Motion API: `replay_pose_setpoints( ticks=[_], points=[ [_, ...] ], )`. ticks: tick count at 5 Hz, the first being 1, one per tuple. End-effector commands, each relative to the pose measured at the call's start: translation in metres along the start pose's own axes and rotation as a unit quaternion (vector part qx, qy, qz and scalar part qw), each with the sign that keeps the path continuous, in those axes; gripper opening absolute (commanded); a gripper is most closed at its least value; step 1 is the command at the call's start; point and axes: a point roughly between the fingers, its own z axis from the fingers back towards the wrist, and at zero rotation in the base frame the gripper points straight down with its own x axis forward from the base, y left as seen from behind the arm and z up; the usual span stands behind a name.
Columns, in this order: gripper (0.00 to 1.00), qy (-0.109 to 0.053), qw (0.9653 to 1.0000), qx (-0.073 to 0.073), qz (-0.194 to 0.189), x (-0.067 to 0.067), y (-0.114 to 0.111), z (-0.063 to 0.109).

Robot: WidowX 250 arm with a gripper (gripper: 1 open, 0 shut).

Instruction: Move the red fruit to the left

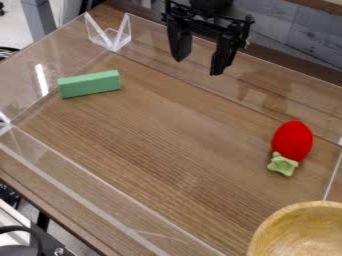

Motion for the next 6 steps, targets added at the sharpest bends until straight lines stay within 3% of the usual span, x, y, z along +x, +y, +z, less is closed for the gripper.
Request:
replay_pose_setpoints(
  ticks=[1,3,4,5,6],
  points=[
    [1.00,0.007,0.9999,-0.007,0.004,-0.002,-0.020,-0.010],
    [1.00,0.004,0.9989,-0.020,-0.043,0.006,-0.097,-0.010],
    [1.00,-0.002,0.9945,-0.022,-0.102,0.008,-0.129,-0.015],
    [1.00,-0.006,0.9904,-0.021,-0.136,0.011,-0.144,-0.023],
    [1.00,-0.008,0.9937,-0.020,-0.110,0.025,-0.152,-0.024]
  ],
)
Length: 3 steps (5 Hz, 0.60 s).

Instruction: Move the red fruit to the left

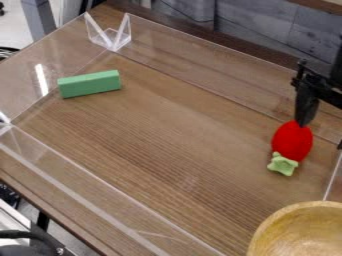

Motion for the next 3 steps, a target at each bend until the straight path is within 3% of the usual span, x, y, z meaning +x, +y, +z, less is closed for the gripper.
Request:
replay_pose_setpoints(
  ticks=[1,3],
  points=[
    [1.00,-0.027,0.9992,-0.007,0.028,0.016,-0.002,0.019],
    [1.00,-0.012,0.9990,-0.001,0.042,0.024,0.013,0.003]
  ],
)
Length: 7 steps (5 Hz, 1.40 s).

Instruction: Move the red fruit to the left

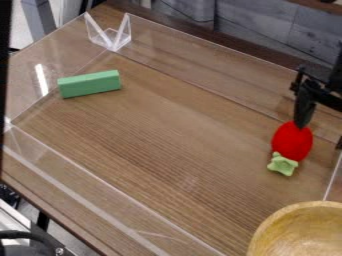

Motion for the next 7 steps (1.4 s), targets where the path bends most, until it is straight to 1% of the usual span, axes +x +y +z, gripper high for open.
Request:
replay_pose_setpoints(
  ticks=[1,2,3,4,6,7],
  points=[
    [1.00,-0.038,0.9988,-0.012,0.028,-0.006,0.005,0.017],
    [1.00,-0.057,0.9971,-0.023,0.045,-0.018,0.008,0.024],
    [1.00,-0.077,0.9952,-0.028,0.053,-0.016,0.008,0.026],
    [1.00,-0.089,0.9943,-0.029,0.052,-0.014,0.004,0.022],
    [1.00,-0.112,0.9908,-0.033,0.068,-0.001,-0.002,0.031],
    [1.00,-0.116,0.9921,-0.033,0.035,-0.001,-0.011,0.024]
  ],
)
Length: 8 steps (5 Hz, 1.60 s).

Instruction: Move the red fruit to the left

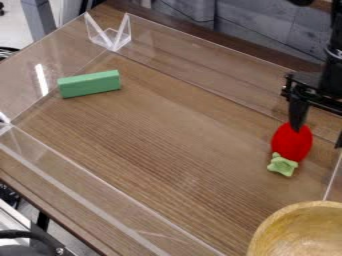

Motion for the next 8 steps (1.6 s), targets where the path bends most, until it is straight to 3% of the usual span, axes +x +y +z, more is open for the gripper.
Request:
replay_pose_setpoints(
  ticks=[1,2,4,5,6,7,8],
  points=[
    [1.00,-0.030,0.9990,-0.014,-0.031,0.003,-0.005,0.012],
    [1.00,-0.031,0.9982,-0.018,-0.049,-0.001,-0.006,0.007],
    [1.00,-0.044,0.9946,-0.025,-0.091,0.016,0.011,0.032],
    [1.00,-0.031,0.9949,-0.023,-0.093,0.017,0.012,0.024],
    [0.00,-0.018,0.9932,-0.022,-0.113,0.019,0.007,0.021],
    [0.00,-0.006,0.9906,-0.021,-0.135,0.020,0.002,0.020],
    [0.00,-0.004,0.9938,-0.019,-0.110,0.025,0.006,0.023]
  ],
)
